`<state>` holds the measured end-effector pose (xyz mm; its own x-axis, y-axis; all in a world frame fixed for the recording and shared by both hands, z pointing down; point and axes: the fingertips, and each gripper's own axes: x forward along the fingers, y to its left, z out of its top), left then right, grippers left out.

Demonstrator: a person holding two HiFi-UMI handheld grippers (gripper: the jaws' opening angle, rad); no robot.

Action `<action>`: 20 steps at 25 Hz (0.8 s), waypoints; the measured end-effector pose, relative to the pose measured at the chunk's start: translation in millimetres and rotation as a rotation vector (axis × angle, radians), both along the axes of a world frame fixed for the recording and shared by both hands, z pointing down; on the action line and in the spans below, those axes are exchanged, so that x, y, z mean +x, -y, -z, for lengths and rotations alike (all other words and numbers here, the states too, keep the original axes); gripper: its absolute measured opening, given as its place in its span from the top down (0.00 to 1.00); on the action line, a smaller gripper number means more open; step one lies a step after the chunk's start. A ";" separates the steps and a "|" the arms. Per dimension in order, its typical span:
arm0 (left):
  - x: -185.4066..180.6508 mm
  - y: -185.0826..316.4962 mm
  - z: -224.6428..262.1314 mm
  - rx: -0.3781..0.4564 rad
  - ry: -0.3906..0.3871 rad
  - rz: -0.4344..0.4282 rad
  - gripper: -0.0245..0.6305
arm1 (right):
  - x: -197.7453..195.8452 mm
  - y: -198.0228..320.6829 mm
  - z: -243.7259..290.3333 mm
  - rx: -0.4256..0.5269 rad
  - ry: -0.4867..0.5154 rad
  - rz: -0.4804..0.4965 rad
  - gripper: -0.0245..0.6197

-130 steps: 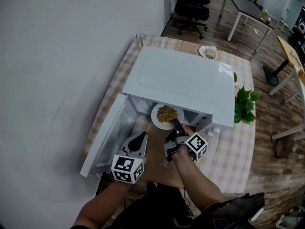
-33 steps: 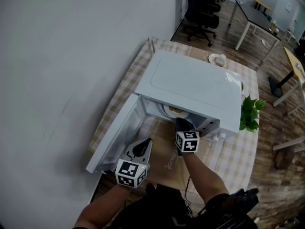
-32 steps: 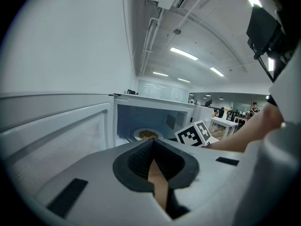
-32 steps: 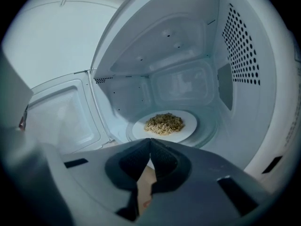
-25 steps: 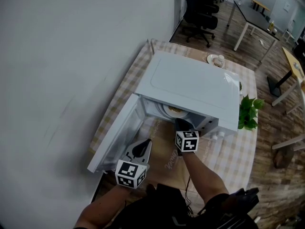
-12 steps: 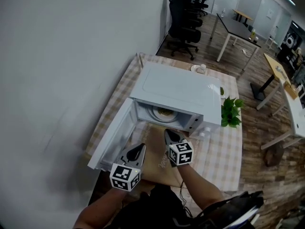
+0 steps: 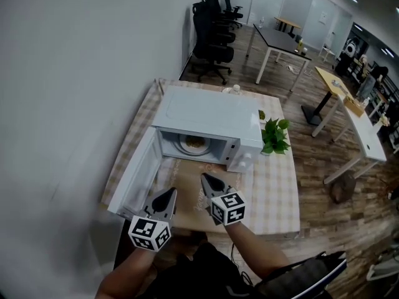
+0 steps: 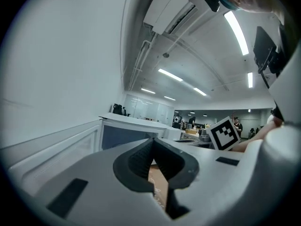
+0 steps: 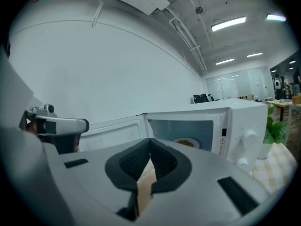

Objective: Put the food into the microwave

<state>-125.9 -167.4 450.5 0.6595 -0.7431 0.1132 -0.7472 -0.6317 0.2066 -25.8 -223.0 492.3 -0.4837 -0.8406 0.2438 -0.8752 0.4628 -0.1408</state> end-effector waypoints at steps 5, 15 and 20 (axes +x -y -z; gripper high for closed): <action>7.8 -4.6 7.5 0.012 -0.004 -0.031 0.95 | 9.6 -20.3 22.4 0.042 0.025 -0.024 0.95; 17.8 -15.2 25.2 0.007 0.000 0.044 0.95 | 38.8 -47.9 68.4 0.058 0.109 -0.026 0.95; 25.3 -16.8 30.1 0.021 0.024 0.115 0.95 | 55.3 -53.5 83.7 0.071 0.105 -0.006 0.95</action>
<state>-100.6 -150.6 420.3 0.5668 -0.8163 0.1112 -0.8198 -0.5453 0.1751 29.5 -169.4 408.6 -0.4982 -0.8569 0.1321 -0.8602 0.4694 -0.1993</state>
